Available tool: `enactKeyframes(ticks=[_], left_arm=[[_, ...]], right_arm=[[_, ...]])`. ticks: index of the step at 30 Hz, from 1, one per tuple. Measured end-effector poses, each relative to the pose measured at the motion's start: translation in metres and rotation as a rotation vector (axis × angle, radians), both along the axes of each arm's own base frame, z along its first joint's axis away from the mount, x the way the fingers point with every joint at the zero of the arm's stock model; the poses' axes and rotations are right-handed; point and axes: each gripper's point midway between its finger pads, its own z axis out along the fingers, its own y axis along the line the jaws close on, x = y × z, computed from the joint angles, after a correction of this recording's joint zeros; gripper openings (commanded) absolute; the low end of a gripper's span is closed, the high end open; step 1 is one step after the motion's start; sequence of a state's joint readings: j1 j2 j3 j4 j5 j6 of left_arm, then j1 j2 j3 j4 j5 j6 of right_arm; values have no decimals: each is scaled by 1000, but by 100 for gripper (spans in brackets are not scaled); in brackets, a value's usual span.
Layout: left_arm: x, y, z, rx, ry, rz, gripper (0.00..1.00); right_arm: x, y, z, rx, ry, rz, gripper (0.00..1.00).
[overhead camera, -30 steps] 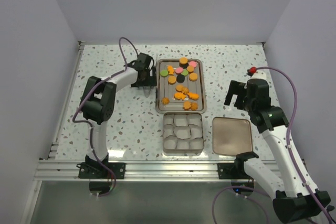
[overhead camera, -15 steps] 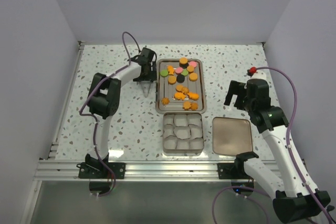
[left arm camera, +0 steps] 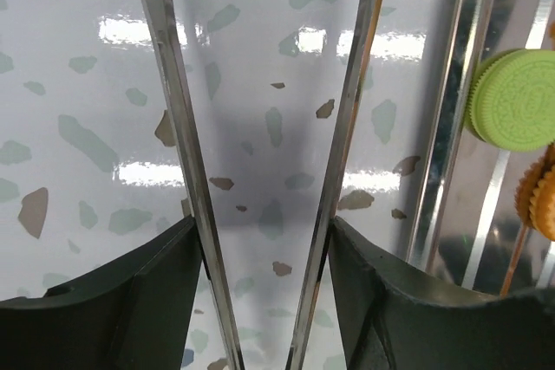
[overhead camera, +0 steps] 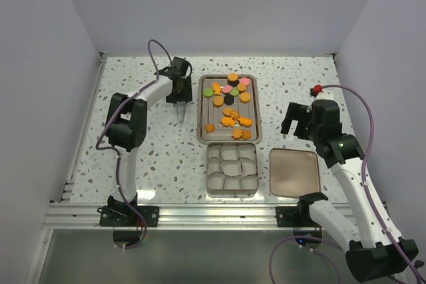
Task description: Pack the cookies
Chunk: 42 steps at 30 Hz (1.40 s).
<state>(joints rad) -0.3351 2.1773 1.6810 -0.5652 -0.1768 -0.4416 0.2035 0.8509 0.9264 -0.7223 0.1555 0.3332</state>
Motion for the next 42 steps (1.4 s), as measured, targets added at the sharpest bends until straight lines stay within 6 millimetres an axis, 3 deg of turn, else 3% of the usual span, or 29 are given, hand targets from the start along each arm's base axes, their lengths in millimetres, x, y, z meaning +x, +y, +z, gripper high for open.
enactKeyframes(ticks=[4, 10, 14, 20, 29, 37, 42], left_arm=[[-3, 0, 28, -38, -21, -27, 62], [-7, -8, 93, -106, -118, -80, 60], [-13, -10, 133, -144, -189, -106, 60], [-32, -8, 174, -174, -260, -136, 59], [-58, -14, 197, -207, -286, -222, 64], [-98, -30, 196, -252, -282, -305, 67], [-109, -43, 187, -263, -275, -340, 66]], right_arm=[[4, 11, -4, 39, 19, 37, 99], [11, 31, -11, 119, 63, 91, 98], [22, 48, -1, 190, 58, 134, 98], [33, 64, 20, 272, 9, 167, 99], [27, 74, 28, 334, -13, 190, 99], [10, 74, 20, 371, 23, 176, 99], [0, 73, 16, 378, 53, 162, 99]])
